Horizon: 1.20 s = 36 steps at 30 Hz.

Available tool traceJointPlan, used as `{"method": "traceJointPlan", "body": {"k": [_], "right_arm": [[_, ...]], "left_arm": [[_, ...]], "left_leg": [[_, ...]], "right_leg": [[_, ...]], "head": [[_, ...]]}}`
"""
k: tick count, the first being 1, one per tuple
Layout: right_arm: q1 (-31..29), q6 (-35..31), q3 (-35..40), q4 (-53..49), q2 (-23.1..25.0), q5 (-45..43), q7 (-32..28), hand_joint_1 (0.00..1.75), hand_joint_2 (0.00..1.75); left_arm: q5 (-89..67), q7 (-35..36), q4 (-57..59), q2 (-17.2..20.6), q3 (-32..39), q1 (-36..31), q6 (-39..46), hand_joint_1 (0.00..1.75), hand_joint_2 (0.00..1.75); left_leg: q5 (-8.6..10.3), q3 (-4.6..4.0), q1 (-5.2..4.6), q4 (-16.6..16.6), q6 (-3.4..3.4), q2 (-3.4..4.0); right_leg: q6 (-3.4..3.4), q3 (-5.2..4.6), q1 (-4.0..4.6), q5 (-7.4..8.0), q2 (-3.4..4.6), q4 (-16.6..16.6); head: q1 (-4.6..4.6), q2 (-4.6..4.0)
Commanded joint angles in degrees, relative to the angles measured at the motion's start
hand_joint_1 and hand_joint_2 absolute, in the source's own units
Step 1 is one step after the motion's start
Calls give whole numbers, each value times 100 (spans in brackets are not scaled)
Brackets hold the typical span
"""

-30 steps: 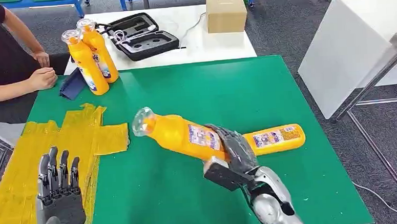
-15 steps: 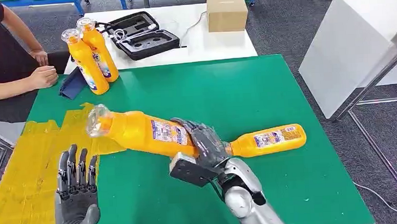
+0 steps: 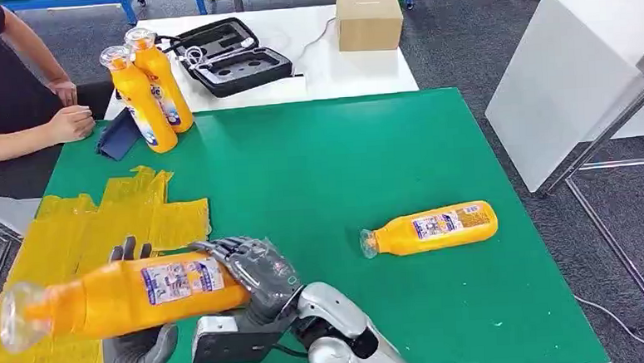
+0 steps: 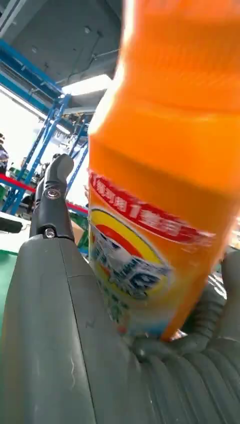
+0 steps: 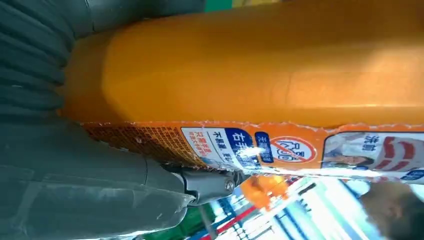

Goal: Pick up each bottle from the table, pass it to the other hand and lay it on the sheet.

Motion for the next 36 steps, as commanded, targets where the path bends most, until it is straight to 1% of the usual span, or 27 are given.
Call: {"method": "traceJointPlan", "body": {"k": [1, 4, 6, 8, 10, 13, 31, 32, 33, 35, 36], "right_arm": [[-137, 40, 862, 986, 120, 208, 63, 175, 175], [47, 35, 1166, 1558, 248, 408, 8, 175, 175], [169, -176, 1409, 1977, 319, 572, -97, 175, 175], [213, -250, 1478, 2127, 332, 583, -99, 175, 175], [161, -247, 1415, 2114, 334, 554, -56, 175, 175], [102, -209, 1367, 2039, 352, 531, -22, 175, 175], [137, -170, 1324, 2009, 329, 514, 28, 175, 175], [138, -160, 1280, 2033, 309, 513, 22, 175, 175], [146, -152, 1247, 2065, 291, 507, 17, 175, 175], [152, -164, 1178, 2053, 293, 500, -4, 175, 175], [177, -157, 1165, 2061, 263, 499, -8, 175, 175]], "left_arm": [[109, 0, 342, 0, -59, -157, 212, 0, 175], [188, -16, 320, 0, -25, -195, 282, 0, 175], [237, -3, 292, 0, 31, -199, 254, 0, 175], [263, -4, 270, 0, 59, -200, 229, 0, 175], [300, -18, 290, 0, 39, -246, 151, 0, 175], [296, -18, 302, 0, -4, -300, 127, 0, 175], [315, -11, 319, 0, 9, -276, 139, 0, 175], [319, -12, 315, 0, -1, -276, 90, 131, 175], [325, -38, 319, 0, 8, -272, 49, 175, 175], [313, -90, 304, 0, 0, -296, 25, 175, 175], [316, -96, 312, 0, 30, -275, 16, 175, 175]], "left_leg": [[8, -1, -6, -7, 1, 13], [3, 9, -3, -9, -1, 7], [5, 16, -3, -16, -3, 5], [7, 14, -4, -19, -3, -2], [5, 12, -1, -14, -3, 0], [8, -1, -1, -9, -2, -18], [7, -3, -1, -8, -2, -15], [6, -1, -2, -8, -2, -13], [9, -2, -2, -11, -2, -17], [7, -1, -3, -9, -1, -15], [10, -3, -3, -11, -1, -21]], "right_leg": [[2, -3, -5, 6, -3, -2], [0, 8, -3, 2, 0, -6], [-1, 10, -4, 2, -6, -13], [-1, 13, -5, 2, -15, -15], [-1, 11, -2, 2, -10, -13], [0, -3, -4, -1, -30, -9], [-1, -5, -5, -1, -27, -9], [0, -6, -5, 0, -21, -8], [0, -4, -6, 0, -31, -11], [1, -5, -7, -1, -25, -9], [1, -4, -6, -1, -35, -11]], "head": [[2, 0], [2, 0], [2, 0], [4, 0], [4, 0], [2, 0], [2, 0], [2, 0], [2, 0], [2, 0], [2, 0]]}}
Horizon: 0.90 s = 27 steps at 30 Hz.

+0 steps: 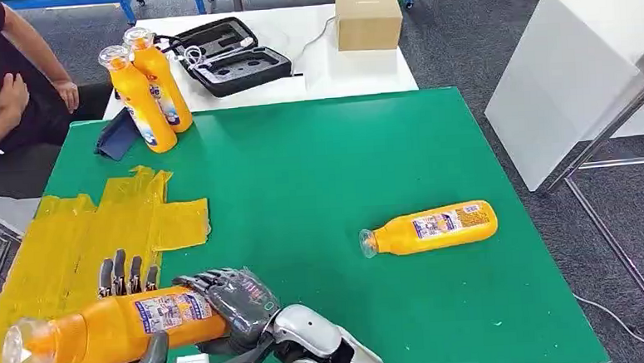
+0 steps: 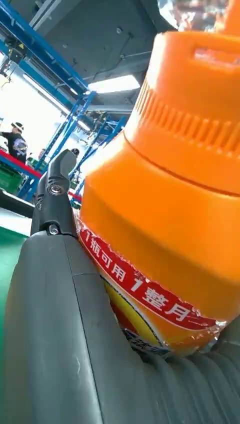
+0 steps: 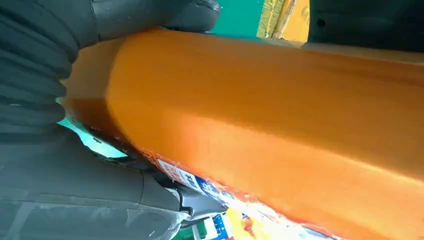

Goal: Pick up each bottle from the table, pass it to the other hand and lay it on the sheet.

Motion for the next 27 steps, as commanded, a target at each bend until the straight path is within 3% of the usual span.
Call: {"method": "traceJointPlan", "body": {"k": [1, 18, 21, 23, 24, 25, 26, 27], "right_arm": [[375, 110, 228, 608, 92, 53, -45, 175, 175], [411, 15, -389, -108, -168, 13, 15, 175, 175], [457, -75, -562, -355, -285, 25, 30, 175, 175], [590, -233, -798, -788, -310, 34, 176, 175, 175], [619, -286, -905, -995, -349, 61, 229, 26, 175], [590, -313, -1032, -1287, -445, 39, 276, 0, 175], [594, -299, -1148, -1481, -510, 10, 315, 0, 175], [572, -232, -1279, -1724, -656, -69, 335, 0, 0]], "left_arm": [[13, -73, 208, 2, -94, -459, -150, 175, 175], [-55, -133, 242, 2, -130, -497, -351, 175, 175], [-532, -385, 105, 2, -69, -415, -63, 175, 175], [-1711, -818, -325, 2, -118, -355, 608, 175, 175], [-2234, -941, -532, 2, -129, -317, 875, 175, 175], [-2762, -1085, -777, 2, -155, -294, 1154, 175, 175], [-3189, -1168, -953, 2, -160, -287, 1438, 175, 175], [-3924, -1382, -1205, 10, -192, -277, 1952, 175, 175]], "left_leg": [[8, 5, -1, -12, 0, -20], [7, -1, -1, -6, 1, -24], [7, -4, -1, -4, 2, -26], [4, -2, 0, -2, 1, -18], [4, -12, -1, 5, 2, -26], [2, -18, 2, 11, 2, -19], [1, -20, 4, 11, 1, -14], [1, -22, 2, 13, 2, -16]], "right_leg": [[1, 15, -1, -1, -31, -13], [2, 9, -1, -2, -37, -9], [3, 7, -1, -2, -39, -8], [2, 6, 0, -2, -27, -6], [4, 1, -1, -6, -40, 1], [3, -6, 3, -4, -29, 4], [2, -8, 5, -2, -23, 4], [4, -10, 3, -4, -27, 7]], "head": [[0, 0], [0, 0], [0, 0], [2, 0], [0, 0], [2, 0], [0, 0], [0, 0]]}}
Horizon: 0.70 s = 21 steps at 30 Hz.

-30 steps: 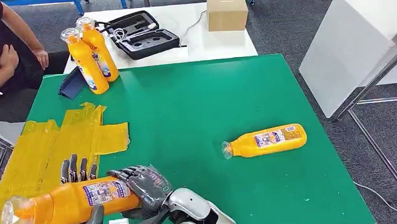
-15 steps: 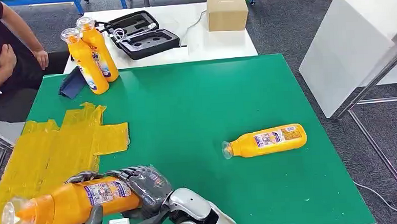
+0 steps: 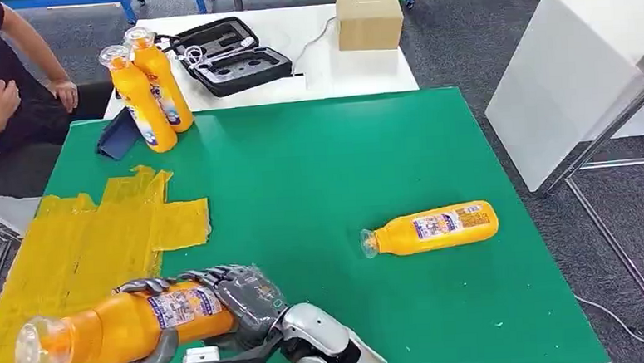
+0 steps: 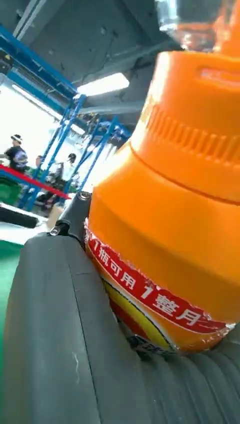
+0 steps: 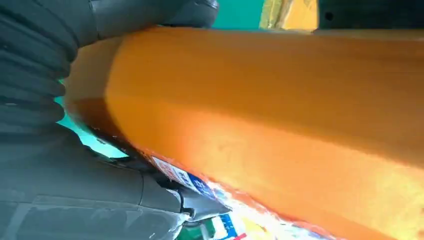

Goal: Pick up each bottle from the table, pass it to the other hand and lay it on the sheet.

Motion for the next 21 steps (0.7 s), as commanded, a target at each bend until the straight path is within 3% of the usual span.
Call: {"method": "traceJointPlan", "body": {"k": [1, 4, 8, 11, 16, 18, 21], "right_arm": [[342, -4, -911, -1439, -643, -117, 292, 0, 0], [346, 40, -961, -1504, -707, -135, 276, 0, 0], [336, 42, -1286, -2150, -1367, -525, 127, 0, 0], [450, 74, -1681, -2462, -1756, -699, -21, 0, 0], [801, 93, -2204, -2699, -2192, -889, -241, 0, 0], [959, 102, -2376, -2779, -2356, -921, -322, 0, 0], [1081, 167, -2521, -2810, -2625, -973, -388, 0, 0]], "left_arm": [[-2855, -780, -1300, 40, -171, -119, 1760, 175, 175], [-3228, -847, -1362, 72, -161, -116, 2080, 175, 175], [-5701, -949, -1369, 428, -166, -119, 4520, 175, 175], [-6871, -532, -709, 731, 59, -250, 5559, 175, 175], [-8333, 36, 1000, 1050, 331, -684, 6235, 175, 175], [-10265, 951, 1831, 1195, 480, -962, 6312, 175, 175], [-10653, 1491, 2860, 1405, 243, -1284, 6312, 175, 175]], "left_leg": [[2, -22, -1, 12, 3, -18], [4, -15, -1, 7, 2, -12], [5, -14, -4, 4, 3, -13], [8, -1, -7, -7, 3, -19], [15, 12, -17, -21, 3, -31], [20, 14, -20, -26, 3, -39], [20, 10, -21, -21, 3, -38]], "right_leg": [[4, -10, -1, -5, -29, 9], [3, -4, 1, -1, -22, 3], [5, -1, -1, -1, -25, 1], [4, 11, -4, 1, -27, -9], [4, 24, -14, 3, -46, -19], [4, 28, -17, 4, -56, -24], [4, 22, -24, 4, -56, -18]], "head": [[2, 0], [-2, 0], [0, 0], [0, 0], [0, 0], [0, 0], [0, 0]]}}
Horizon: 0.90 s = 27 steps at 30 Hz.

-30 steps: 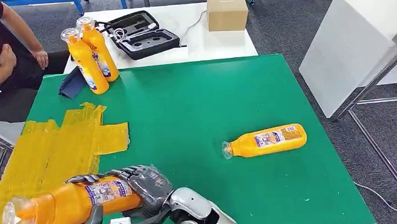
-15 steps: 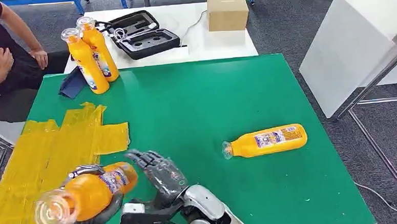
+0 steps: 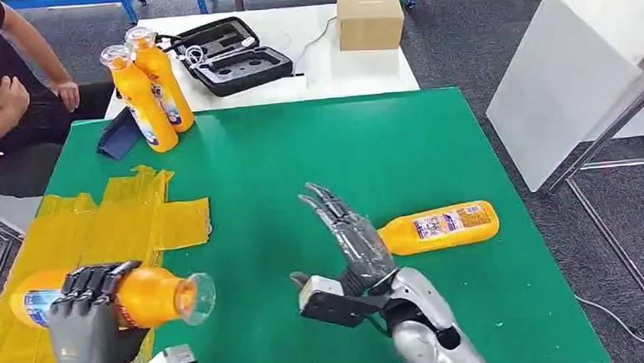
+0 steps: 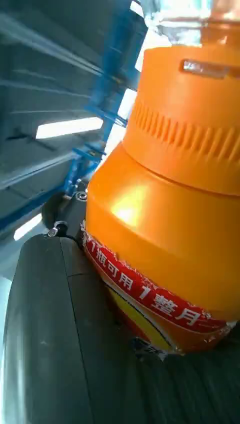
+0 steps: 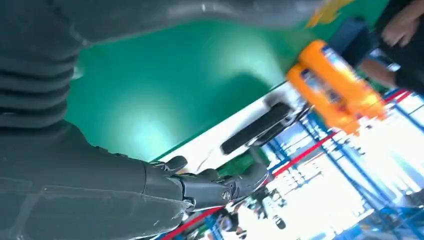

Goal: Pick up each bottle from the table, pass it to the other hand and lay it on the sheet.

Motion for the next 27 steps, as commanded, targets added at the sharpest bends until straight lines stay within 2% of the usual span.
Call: {"method": "traceJointPlan", "body": {"k": [1, 2, 3, 6, 7, 10, 11, 12, 17, 18, 20, 21, 22, 23, 24, 27], "right_arm": [[381, 117, -707, -393, -985, -131, -189, 0, 0], [431, 140, -777, -397, -1091, -118, -203, 0, 0], [495, 184, -862, -436, -1226, -58, -191, 0, 175], [691, 301, -1233, -569, -1416, -26, -206, 0, 175], [725, 315, -1282, -581, -1478, -52, -218, 0, 175], [977, 426, -1667, -736, -1586, -150, -220, 0, 175], [1042, 447, -1733, -752, -1579, -136, -228, 0, 175], [1099, 468, -1782, -748, -1547, -117, -238, 0, 175], [1222, 464, -1839, -651, -1515, 53, -224, 0, 175], [1249, 448, -1891, -647, -1517, 72, -215, 0, 175], [1280, 437, -1963, -644, -1553, 91, -204, 0, 175], [1306, 452, -2010, -644, -1593, 171, -144, 0, 175], [1395, 440, -2147, -683, -1649, 190, -143, 0, 175], [1482, 419, -2278, -733, -1662, 191, -159, 0, 175], [1565, 439, -2390, -785, -1711, 185, -164, 0, 0], [1854, 522, -2797, -943, -1719, 169, -150, 0, 0]], "left_arm": [[-2185, 1400, 3104, 756, 101, -973, 138, 175, 175], [-2185, 1683, 3328, 1004, -172, -1038, 138, 175, 175], [-2185, 1862, 3842, 1019, -315, -1193, 138, 175, 175], [-2185, 2336, 4685, 1243, -709, -1470, 138, 175, 175], [-2185, 2346, 4704, 1251, -711, -1487, 138, 175, 175], [-2185, 2949, 4593, 1553, -1125, -1515, 138, 175, 175], [-2185, 3059, 4585, 1571, -1179, -1529, 138, 26, 175], [-2185, 3082, 4530, 1550, -1139, -1522, 138, 0, 175], [-1915, 2516, 4414, 1364, -816, -1523, 138, 0, 175], [-1713, 2116, 4307, 1231, -571, -1477, 138, 0, 175], [-1705, 2014, 4240, 1180, -499, -1451, 138, 0, 175], [-1285, 1649, 4276, 1096, -394, -1454, 138, 0, 175], [-1010, 1313, 3976, 973, -190, -1366, 138, 0, 0], [-653, 1007, 3760, 910, -145, -1277, 138, 0, 0], [-421, 843, 3480, 890, -134, -1168, 93, 0, 0], [815, 248, 2440, 787, -66, -818, -537, 0, 0]], "left_leg": [[15, 16, -10, -24, 0, -19], [21, 12, -11, -26, 1, -32], [17, 11, -11, -22, 2, -29], [14, 6, -11, -15, 3, -25], [14, 9, -14, -17, 3, -29], [10, 1, -11, -8, 3, -27], [7, -1, -10, -4, 2, -25], [9, 1, -14, -6, 2, -32], [12, 11, -18, -5, 7, -23], [10, 17, -18, -4, 7, -26], [12, 22, -18, -4, 7, -25], [10, 29, -18, -3, 9, -26], [16, 19, -19, -2, 9, -22], [13, 24, -18, -1, 9, -25], [15, 16, -18, 2, 9, -23], [12, 7, -18, 11, 14, -31]], "right_leg": [[1, 21, -9, 3, -30, -18], [2, 24, -10, 5, -47, -21], [3, 20, -10, 3, -42, -17], [3, 13, -10, 0, -38, -10], [3, 17, -13, -2, -41, -11], [4, 10, -12, -3, -35, -5], [3, 9, -10, -3, -30, -2], [3, 16, -10, -3, -40, -4], [1, 23, -10, 3, -32, -1], [1, 30, -9, 1, -33, -1], [1, 33, -9, 3, -33, -1], [1, 39, -9, 1, -32, 0], [2, 29, -10, 5, -34, 1], [3, 35, -9, 1, -32, 1], [4, 29, -9, 2, -34, 3], [7, 25, -10, -4, -44, 8]], "head": [[0, 0], [0, 0], [0, 0], [-2, 0], [-2, 0], [-4, 0], [2, 0], [-4, 0], [-2, 0], [-4, 0], [-4, 0], [-4, 0], [0, 0], [-4, 0], [-2, 0], [-4, 0]]}}
